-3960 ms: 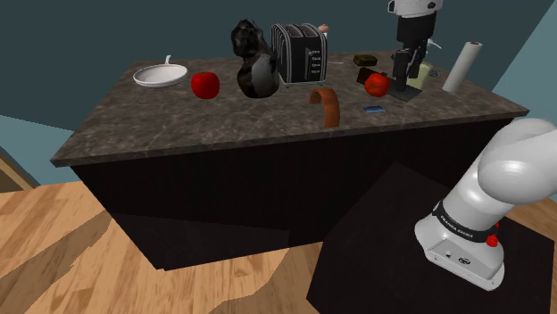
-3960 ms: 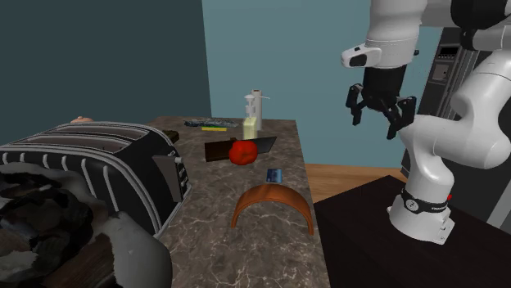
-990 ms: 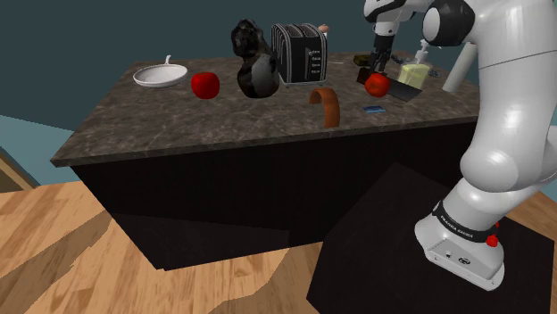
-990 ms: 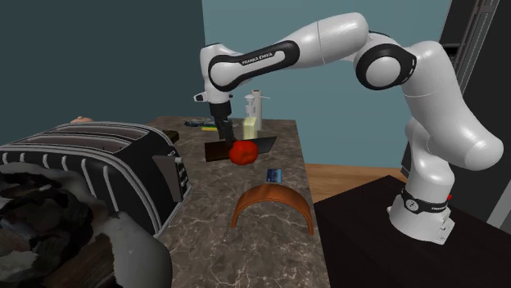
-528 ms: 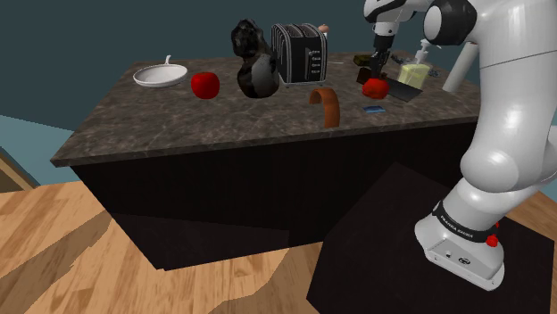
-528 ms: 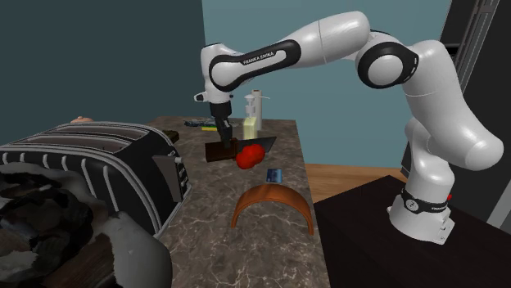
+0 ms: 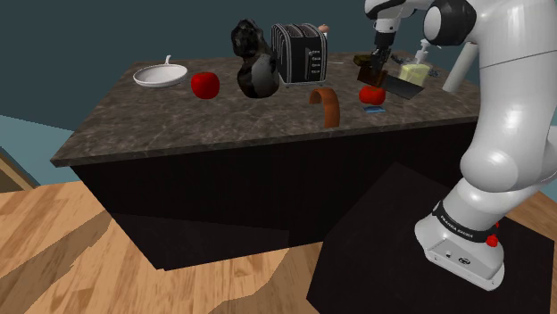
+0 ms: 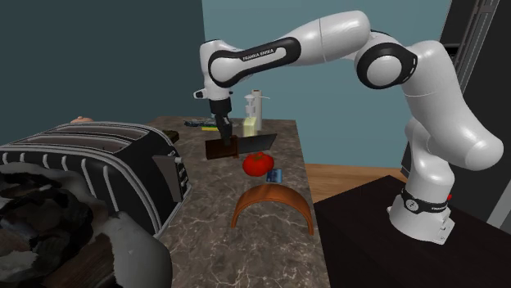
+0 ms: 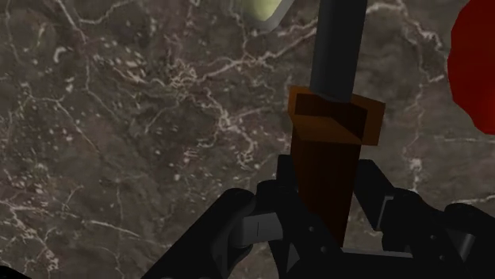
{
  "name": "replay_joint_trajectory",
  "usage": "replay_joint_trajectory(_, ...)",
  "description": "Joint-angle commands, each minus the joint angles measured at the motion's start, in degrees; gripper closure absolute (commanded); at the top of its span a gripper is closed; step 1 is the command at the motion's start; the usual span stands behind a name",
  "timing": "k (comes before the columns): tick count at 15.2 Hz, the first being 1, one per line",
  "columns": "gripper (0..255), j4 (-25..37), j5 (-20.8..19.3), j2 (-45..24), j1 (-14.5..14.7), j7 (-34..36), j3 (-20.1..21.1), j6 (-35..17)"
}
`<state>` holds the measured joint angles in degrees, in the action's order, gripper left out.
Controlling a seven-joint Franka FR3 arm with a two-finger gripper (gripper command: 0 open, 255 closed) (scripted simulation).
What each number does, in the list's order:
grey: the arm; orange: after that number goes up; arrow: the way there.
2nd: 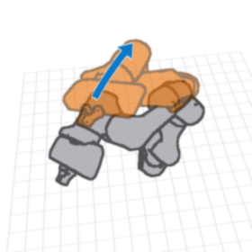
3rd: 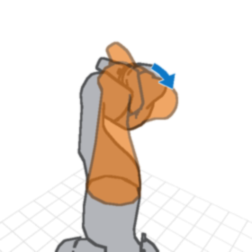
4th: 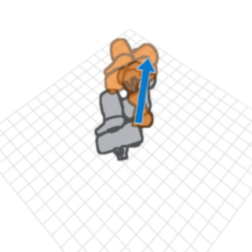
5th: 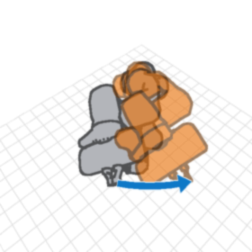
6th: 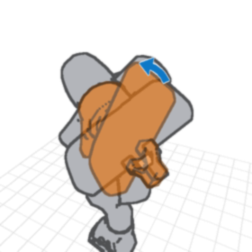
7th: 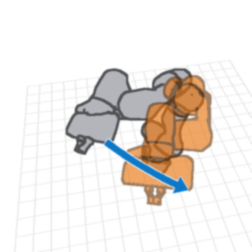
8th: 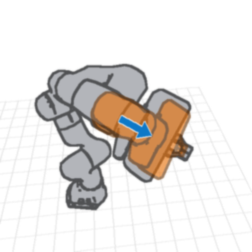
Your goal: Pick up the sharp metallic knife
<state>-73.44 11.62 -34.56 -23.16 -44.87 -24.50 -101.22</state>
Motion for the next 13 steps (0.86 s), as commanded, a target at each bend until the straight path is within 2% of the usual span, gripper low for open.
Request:
replay_joint_trajectory(1,255,1.6,-0.1,0.1,-0.2,0.0,-0.1,1.6)
replay_joint_trajectory(11,255,10.0,-0.2,-0.2,-1.5,0.4,-0.2,9.5)
replay_joint_trajectory(13,255,10.1,-0.2,-0.2,-1.5,0.4,-0.2,9.7)
